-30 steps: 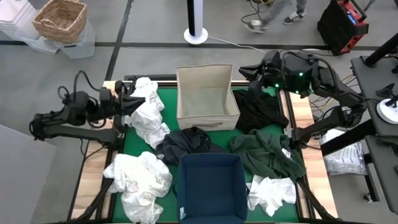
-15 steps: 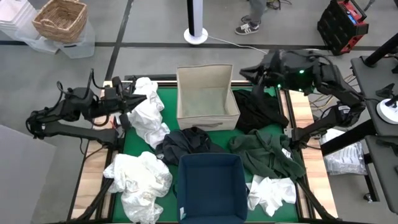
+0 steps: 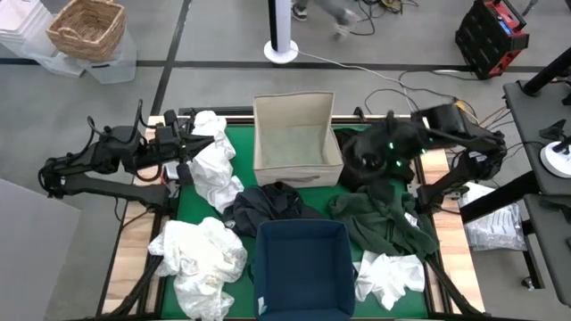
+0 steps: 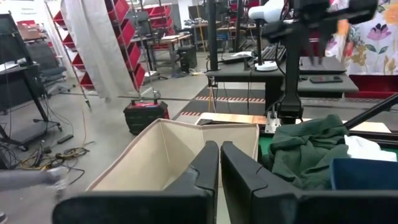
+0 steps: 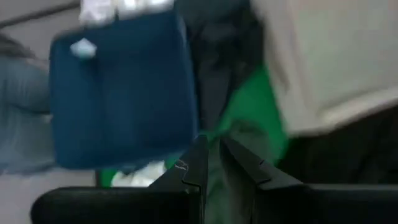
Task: Sort clothes
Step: Put the white shirt into the white laundry bin
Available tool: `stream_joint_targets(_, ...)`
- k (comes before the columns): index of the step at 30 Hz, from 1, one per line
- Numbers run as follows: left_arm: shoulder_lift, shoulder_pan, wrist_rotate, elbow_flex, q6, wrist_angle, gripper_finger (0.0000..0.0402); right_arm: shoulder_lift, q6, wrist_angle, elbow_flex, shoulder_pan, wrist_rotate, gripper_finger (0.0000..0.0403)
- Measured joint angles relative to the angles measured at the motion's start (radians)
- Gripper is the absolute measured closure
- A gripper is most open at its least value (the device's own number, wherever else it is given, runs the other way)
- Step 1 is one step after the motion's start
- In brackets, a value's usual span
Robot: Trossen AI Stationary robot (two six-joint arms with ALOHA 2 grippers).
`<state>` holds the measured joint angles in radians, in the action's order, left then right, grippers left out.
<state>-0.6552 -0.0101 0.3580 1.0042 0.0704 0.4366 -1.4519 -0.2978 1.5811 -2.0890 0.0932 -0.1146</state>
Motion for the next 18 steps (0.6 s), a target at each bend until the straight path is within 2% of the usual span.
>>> stream_joint_targets(6, 0.000, 0.000, 0.000, 0.000, 0.007, -0.001, 0.0402, 0.043, -0.171, -0.007, 0.053, 0.168, -0.023, 0.0369)
stream_joint_targets(10, -0.002, 0.000, 0.000, 0.000, 0.027, -0.003, 0.0402, 0.057, -0.258, -0.012, 0.099, 0.262, 0.045, 0.0369)
stream_joint_targets(18, -0.008, 0.000, -0.001, -0.001, -0.011, -0.037, 0.0402, 0.082, -0.247, -0.010, 0.273, 0.384, 0.056, 0.0369)
